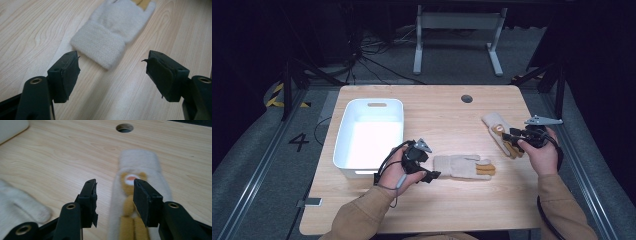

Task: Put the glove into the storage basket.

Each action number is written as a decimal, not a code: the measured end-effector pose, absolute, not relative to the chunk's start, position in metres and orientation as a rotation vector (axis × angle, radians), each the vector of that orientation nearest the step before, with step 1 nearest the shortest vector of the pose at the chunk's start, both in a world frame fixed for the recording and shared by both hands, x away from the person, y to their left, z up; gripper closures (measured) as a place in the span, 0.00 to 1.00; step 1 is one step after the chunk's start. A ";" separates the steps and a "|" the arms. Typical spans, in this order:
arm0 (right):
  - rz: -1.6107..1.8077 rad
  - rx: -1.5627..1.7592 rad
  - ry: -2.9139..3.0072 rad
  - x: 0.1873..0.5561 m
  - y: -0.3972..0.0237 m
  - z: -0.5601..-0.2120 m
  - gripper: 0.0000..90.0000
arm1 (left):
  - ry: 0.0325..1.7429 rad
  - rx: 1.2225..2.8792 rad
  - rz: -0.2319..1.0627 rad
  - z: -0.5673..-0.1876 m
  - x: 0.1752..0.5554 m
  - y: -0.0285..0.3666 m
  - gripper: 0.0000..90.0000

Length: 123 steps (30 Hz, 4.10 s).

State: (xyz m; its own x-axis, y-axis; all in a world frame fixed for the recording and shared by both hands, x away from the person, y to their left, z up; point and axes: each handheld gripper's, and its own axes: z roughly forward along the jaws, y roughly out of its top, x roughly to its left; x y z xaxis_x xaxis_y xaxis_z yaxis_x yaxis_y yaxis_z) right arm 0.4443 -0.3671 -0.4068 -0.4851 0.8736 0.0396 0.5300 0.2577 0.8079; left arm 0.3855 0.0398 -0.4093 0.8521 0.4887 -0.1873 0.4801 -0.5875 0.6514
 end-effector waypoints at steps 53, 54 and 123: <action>0.905 1.375 2.154 0.465 -0.378 -0.432 0.89 | 0.715 2.295 0.028 -0.414 0.382 0.046 0.30; 0.913 1.370 2.148 0.463 -0.379 -0.429 0.89 | 0.712 2.295 0.025 -0.414 0.382 0.044 0.30; 1.260 0.716 2.493 0.377 -0.275 -0.349 0.89 | 0.719 2.266 0.029 -0.391 0.397 0.040 0.39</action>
State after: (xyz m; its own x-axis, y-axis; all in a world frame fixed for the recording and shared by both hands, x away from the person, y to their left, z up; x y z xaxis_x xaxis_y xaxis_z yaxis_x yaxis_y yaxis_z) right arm 0.3774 -0.2755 -0.3491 -0.8455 0.5340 -0.0073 0.3109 0.5032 0.8063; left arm 0.3973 0.0395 -0.3905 0.8421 0.5051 -0.1890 0.4880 -0.5644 0.6658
